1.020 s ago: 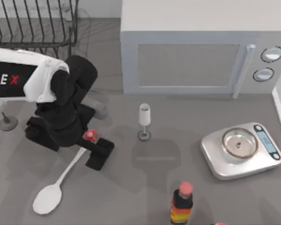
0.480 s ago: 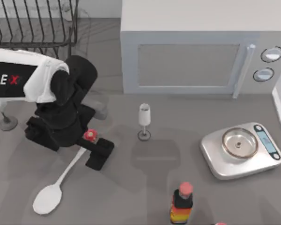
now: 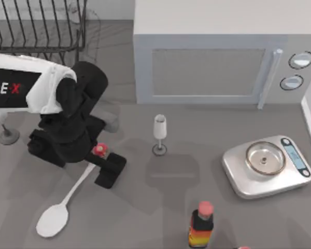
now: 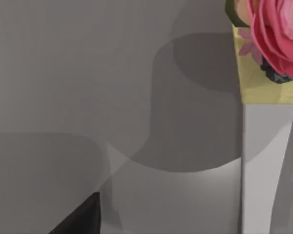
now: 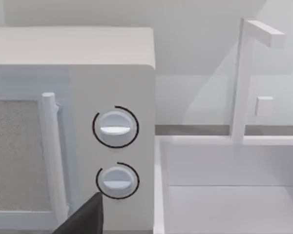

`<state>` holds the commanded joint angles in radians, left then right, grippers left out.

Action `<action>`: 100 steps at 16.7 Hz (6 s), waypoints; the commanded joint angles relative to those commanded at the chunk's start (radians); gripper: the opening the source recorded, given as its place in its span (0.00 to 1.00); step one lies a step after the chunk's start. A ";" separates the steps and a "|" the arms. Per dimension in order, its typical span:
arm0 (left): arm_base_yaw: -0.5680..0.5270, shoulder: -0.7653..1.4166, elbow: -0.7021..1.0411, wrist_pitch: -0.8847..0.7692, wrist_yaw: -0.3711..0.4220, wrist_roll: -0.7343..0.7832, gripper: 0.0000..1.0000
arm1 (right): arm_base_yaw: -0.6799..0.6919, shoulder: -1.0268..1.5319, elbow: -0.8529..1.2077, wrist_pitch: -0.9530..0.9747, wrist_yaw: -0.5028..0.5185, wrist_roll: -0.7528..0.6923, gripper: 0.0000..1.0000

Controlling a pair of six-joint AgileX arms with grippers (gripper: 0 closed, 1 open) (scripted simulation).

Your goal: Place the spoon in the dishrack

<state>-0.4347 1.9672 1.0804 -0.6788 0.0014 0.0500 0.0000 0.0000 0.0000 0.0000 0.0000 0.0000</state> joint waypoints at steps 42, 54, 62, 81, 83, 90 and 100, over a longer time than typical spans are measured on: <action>0.284 -0.593 0.369 -0.222 0.096 -0.020 0.00 | 0.000 0.000 0.000 0.000 0.000 0.000 1.00; 0.616 -1.077 0.033 0.453 0.206 -0.037 0.00 | 0.000 0.000 0.000 0.000 0.000 0.000 1.00; 0.603 -1.009 0.036 0.518 0.201 -0.035 0.00 | 0.000 0.000 0.000 0.000 0.000 0.000 1.00; 0.501 -0.212 -0.157 1.509 0.104 -0.034 0.00 | 0.000 0.000 0.000 0.000 0.000 0.000 1.00; 0.501 -0.212 -0.157 1.509 0.104 -0.034 0.00 | 0.000 0.000 0.000 0.000 0.000 0.000 1.00; 0.501 -0.212 -0.157 1.509 0.104 -0.034 0.53 | 0.000 0.000 0.000 0.000 0.000 0.000 1.00; 0.501 -0.212 -0.157 1.509 0.104 -0.034 1.00 | 0.000 0.000 0.000 0.000 0.000 0.000 1.00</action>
<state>0.0668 1.7555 0.9237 0.8304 0.1056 0.0157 0.0000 0.0000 0.0000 0.0000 0.0000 0.0000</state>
